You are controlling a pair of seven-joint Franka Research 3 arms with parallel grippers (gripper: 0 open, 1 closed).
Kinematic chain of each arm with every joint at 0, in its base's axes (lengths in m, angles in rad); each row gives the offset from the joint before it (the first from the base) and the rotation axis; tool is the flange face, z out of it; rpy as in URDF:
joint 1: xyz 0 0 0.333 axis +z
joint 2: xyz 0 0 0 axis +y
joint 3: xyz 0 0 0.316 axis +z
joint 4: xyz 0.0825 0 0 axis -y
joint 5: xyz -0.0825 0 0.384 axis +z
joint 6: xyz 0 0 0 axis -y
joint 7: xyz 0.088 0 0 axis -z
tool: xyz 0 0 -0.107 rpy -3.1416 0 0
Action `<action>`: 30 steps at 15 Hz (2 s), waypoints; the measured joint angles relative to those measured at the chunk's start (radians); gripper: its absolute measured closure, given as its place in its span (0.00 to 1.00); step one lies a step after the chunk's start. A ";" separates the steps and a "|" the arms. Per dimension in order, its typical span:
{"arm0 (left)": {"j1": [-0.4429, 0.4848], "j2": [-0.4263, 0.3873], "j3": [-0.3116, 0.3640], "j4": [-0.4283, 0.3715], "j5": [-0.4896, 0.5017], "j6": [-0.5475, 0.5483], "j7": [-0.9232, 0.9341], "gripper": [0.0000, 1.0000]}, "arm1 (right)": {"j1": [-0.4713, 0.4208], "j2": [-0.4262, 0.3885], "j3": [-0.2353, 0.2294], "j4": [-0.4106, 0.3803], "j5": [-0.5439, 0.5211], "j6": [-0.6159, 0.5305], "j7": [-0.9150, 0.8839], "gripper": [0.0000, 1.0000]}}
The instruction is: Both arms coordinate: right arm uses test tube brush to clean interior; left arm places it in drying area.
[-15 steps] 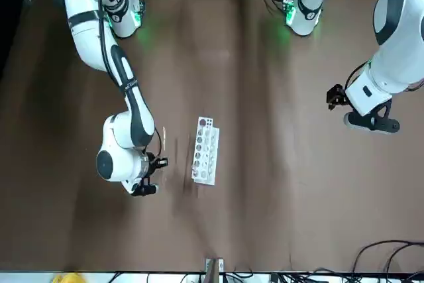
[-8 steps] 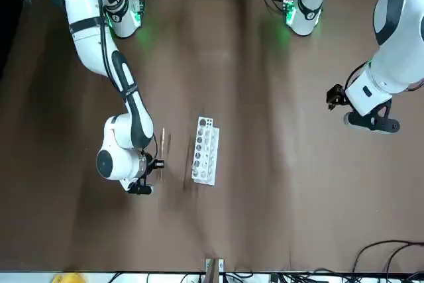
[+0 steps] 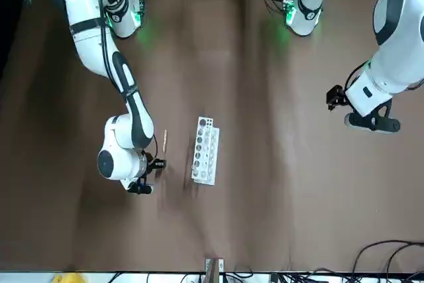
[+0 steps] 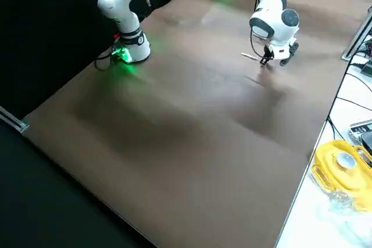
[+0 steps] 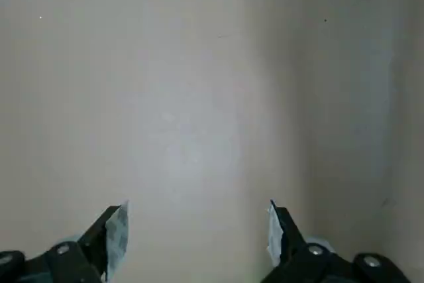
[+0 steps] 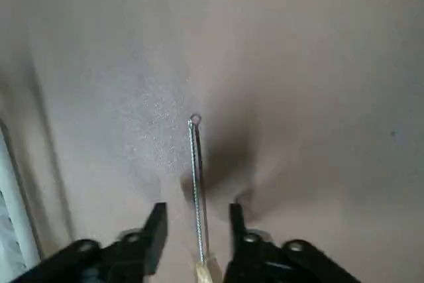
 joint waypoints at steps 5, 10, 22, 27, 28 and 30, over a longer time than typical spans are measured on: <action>0.001 0.006 0.000 0.000 0.000 0.000 -0.002 0.01 | -0.004 -0.017 -0.005 0.018 0.000 -0.009 0.000 0.14; 0.001 0.008 -0.001 0.009 0.000 0.003 -0.003 0.01 | -0.066 -0.086 -0.064 0.150 -0.018 -0.329 0.001 0.00; 0.012 0.129 -0.004 0.022 -0.603 0.134 0.443 0.01 | -0.096 -0.497 -0.201 0.247 -0.301 -0.738 0.002 0.00; 0.000 0.275 -0.005 0.022 -0.977 0.258 0.844 0.01 | -0.103 -0.621 -0.178 0.143 -0.315 -0.734 0.001 0.00; -0.006 0.302 -0.006 0.022 -1.041 0.281 0.931 0.01 | -0.130 -0.648 -0.143 0.102 -0.320 -0.710 0.001 0.00; -0.023 0.373 -0.023 0.023 -1.199 0.341 1.146 0.01 | -0.238 -0.758 -0.014 -0.069 -0.338 -0.596 0.001 0.00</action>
